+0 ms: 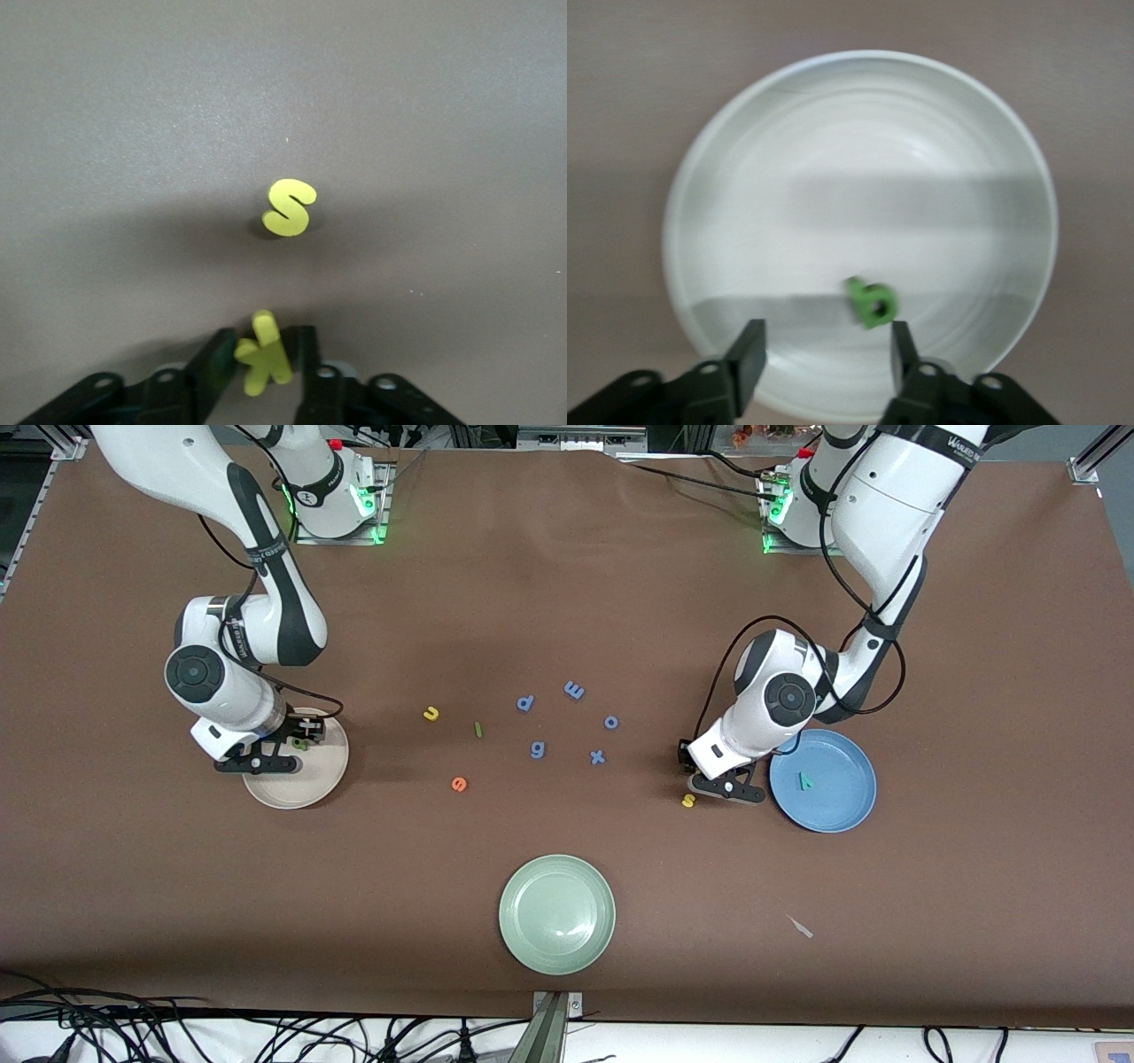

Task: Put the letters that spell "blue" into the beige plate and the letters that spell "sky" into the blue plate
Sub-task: 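Grasp the yellow k with the left gripper and drop it on the blue plate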

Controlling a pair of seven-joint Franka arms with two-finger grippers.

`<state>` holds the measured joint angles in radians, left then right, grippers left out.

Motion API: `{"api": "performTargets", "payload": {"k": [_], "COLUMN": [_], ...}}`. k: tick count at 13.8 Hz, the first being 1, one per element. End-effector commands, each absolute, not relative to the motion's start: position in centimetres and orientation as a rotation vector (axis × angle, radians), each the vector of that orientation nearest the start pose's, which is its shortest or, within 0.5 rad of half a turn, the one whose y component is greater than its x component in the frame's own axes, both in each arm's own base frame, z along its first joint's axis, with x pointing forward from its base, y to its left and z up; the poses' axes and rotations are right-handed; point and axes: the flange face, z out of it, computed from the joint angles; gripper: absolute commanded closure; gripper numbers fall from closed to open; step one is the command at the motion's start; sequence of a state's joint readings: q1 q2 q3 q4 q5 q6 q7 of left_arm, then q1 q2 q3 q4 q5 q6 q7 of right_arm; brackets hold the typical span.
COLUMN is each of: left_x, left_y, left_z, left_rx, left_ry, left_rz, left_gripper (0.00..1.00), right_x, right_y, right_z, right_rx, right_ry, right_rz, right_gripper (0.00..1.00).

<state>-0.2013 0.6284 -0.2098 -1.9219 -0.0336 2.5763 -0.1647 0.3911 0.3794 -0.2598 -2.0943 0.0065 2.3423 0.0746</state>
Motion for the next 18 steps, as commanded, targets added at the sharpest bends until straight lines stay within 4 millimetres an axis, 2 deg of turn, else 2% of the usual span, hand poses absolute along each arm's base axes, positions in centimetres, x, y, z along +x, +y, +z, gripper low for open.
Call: {"api": "performTargets", "payload": {"k": [1, 4, 5, 7, 9, 10, 12, 13, 15, 16, 17, 18], "left_x": [57.3, 57.8, 58.3, 60.0, 61.2, 61.6, 61.4, 60.7, 60.0, 59.6, 59.4, 59.4], "left_y": [-24.5, -23.8, -23.3, -19.5, -15.0, -12.5, -7.9, -6.1, -5.3, -4.8, -4.7, -4.4], "left_z": [16.6, 17.4, 18.7, 22.0, 23.8, 24.6, 24.5, 23.5, 22.4, 21.9, 21.7, 21.6], "left_rx": [-3.241, -3.237, -3.239, -3.229, -3.195, -3.186, -3.165, -3.158, -3.160, -3.163, -3.164, -3.165], "left_ry": [0.365, 0.358, 0.343, 0.311, 0.488, 0.513, 0.578, 0.622, 0.628, 0.622, 0.617, 0.613], "left_rz": [-0.007, -0.020, -0.046, -0.069, -0.071, -0.087, -0.074, -0.040, -0.010, 0.008, 0.013, 0.015], "left_gripper": [0.88, 0.89, 0.89, 0.89, 0.89, 0.89, 0.89, 0.88, 0.78, 0.78, 0.72, 0.58], "right_x": [57.0, 55.7, 55.2, 53.9, 52.3, 51.7, 51.0, 50.7, 50.1, 49.7, 49.5, 49.6], "right_y": [13.4, 18.4, 19.7, 21.8, 23.4, 23.9, 24.5, 24.6, 25.0, 25.6, 26.0, 26.2], "right_z": [26.3, 25.7, 25.4, 24.5, 23.2, 22.8, 21.6, 21.0, 19.8, 19.6, 19.3, 19.2], "right_rx": [-3.200, -3.163, -3.152, -3.128, -3.100, -3.086, -3.053, -3.036, -3.018, -3.013, -3.012, -3.012], "right_ry": [-0.228, -0.368, -0.402, -0.470, -0.562, -0.610, -0.716, -0.768, -0.825, -0.848, -0.875, -0.913], "right_rz": [0.233, 0.233, 0.218, 0.180, 0.120, 0.090, 0.049, 0.032, 0.016, 0.018, 0.021, -0.002], "right_gripper": [0.00, 0.00, 0.00, 0.00, 0.00, 0.00, 0.00, 0.00, 0.00, 0.00, 0.00, 0.01]}}
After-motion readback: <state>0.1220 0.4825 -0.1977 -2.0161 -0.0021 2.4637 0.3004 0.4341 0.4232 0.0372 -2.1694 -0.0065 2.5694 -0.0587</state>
